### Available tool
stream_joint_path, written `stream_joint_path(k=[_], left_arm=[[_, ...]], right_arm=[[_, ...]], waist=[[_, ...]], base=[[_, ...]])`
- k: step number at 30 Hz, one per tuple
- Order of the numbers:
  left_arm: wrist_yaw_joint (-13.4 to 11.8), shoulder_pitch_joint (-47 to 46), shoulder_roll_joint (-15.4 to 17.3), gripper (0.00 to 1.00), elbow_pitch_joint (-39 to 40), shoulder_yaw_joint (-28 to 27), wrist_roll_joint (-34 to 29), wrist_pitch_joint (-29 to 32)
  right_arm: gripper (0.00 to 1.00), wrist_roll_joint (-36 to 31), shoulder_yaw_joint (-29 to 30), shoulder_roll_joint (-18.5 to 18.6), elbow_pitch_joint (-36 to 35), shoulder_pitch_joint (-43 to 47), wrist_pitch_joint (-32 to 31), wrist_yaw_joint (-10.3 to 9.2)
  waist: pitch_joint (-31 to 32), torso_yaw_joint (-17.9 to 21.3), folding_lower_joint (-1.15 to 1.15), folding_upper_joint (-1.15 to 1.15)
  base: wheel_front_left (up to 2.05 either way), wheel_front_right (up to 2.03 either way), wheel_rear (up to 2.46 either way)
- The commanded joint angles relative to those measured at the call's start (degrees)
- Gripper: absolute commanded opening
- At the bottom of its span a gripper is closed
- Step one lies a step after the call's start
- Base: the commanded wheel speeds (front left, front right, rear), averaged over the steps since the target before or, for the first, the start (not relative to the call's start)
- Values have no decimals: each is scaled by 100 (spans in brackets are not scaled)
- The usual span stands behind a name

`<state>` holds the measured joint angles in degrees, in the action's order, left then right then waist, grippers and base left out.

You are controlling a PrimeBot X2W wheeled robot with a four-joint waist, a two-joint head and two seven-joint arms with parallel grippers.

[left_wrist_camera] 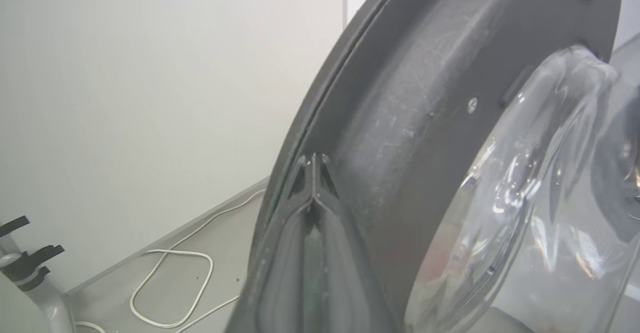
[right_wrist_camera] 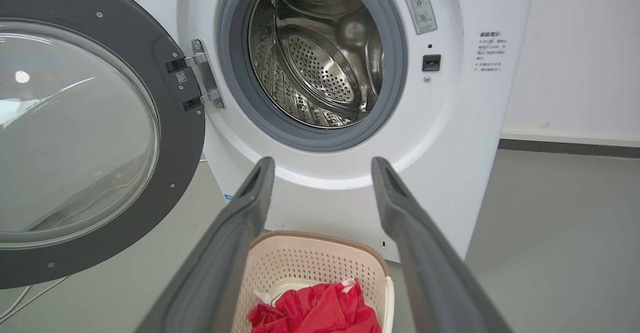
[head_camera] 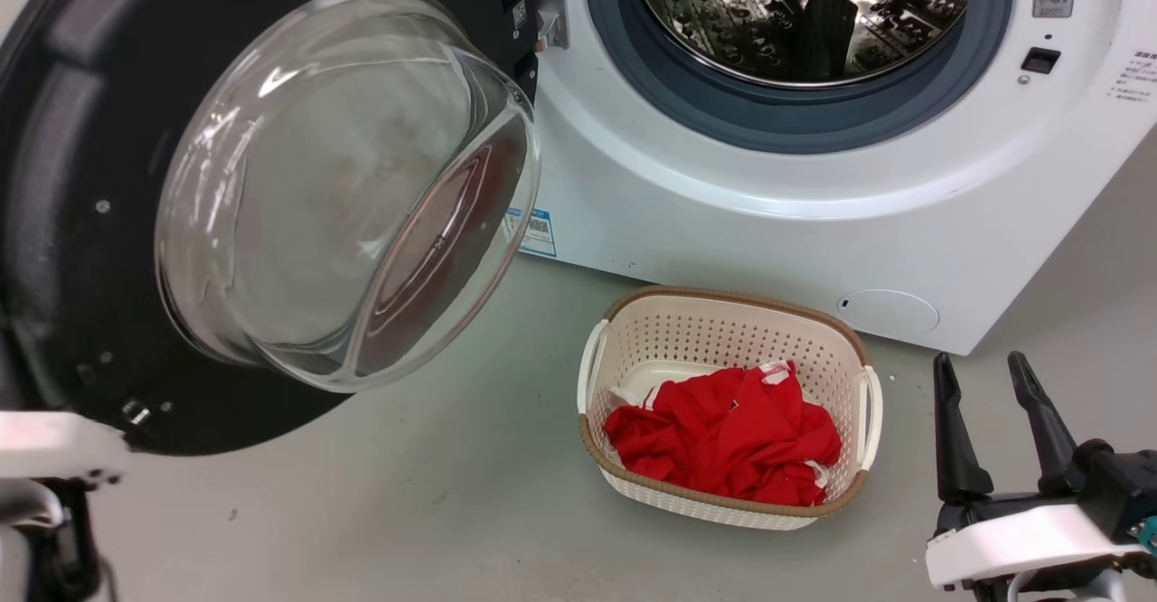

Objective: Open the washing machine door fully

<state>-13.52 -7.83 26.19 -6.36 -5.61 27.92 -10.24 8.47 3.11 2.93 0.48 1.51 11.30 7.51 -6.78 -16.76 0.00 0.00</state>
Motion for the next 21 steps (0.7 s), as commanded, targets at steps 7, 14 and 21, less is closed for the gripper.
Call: stream_joint_path(k=[7, 14, 21], left_arm=[[96, -222, 214, 0, -297, -133, 105, -28], [135, -257, 227, 0, -356, -49, 69, -58], [-38, 109, 163, 0, 164, 27, -78, -115]], right_arm=[[100, -24, 43, -10, -49, -60, -28, -4], [100, -11, 47, -10, -24, -96, -26, -4], [100, 72, 27, -10, 50, -46, 50, -4]], waist=[[-26, 7, 0, 0], [11, -2, 0, 0], [185, 52, 0, 0]], base=[[0, 0, 0], [0, 0, 0], [0, 0, 0]])
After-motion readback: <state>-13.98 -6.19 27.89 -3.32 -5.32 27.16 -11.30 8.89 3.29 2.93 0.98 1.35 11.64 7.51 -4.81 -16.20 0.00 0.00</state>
